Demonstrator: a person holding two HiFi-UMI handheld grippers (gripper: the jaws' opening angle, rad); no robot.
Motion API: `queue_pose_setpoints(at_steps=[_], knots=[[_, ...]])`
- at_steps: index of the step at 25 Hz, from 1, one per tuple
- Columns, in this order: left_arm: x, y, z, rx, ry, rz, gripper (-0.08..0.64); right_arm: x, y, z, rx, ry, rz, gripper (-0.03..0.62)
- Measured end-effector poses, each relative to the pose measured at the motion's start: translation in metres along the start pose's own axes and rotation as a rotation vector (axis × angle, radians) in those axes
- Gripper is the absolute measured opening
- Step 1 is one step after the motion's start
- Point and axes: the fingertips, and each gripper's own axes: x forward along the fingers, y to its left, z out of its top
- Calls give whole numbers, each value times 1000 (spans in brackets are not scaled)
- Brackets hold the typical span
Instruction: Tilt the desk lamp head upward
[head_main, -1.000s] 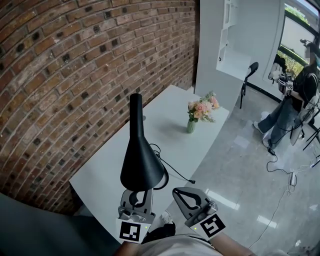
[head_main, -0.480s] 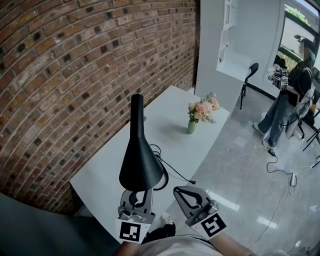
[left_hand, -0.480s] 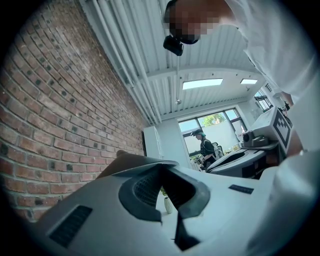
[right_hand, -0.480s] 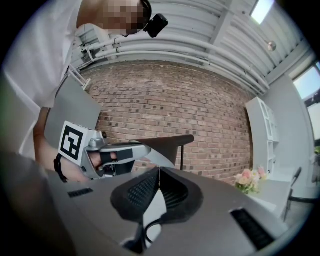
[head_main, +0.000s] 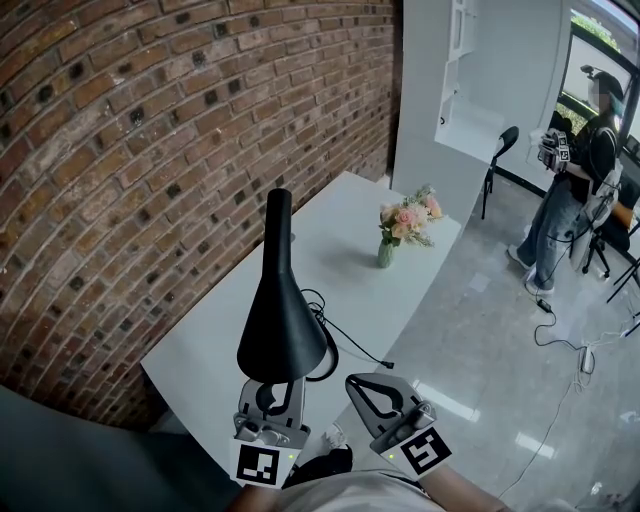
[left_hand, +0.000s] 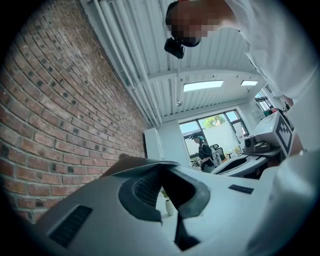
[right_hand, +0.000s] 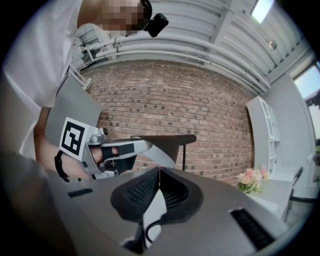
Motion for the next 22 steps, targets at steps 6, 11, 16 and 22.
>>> queue_pose_setpoints(at_steps=[6, 11, 16, 22], knots=[[0, -1, -1, 9, -1, -8, 8, 0, 2, -3, 5, -1, -3, 18], [1, 0, 0, 4, 4, -10, 8, 2, 0, -1, 3, 3, -7, 18], [1, 1, 3, 12, -7, -8, 8, 2, 0, -2, 2, 0, -5, 18], [1, 3, 6, 19, -13, -7, 8, 3, 1, -2, 4, -2, -3, 18]])
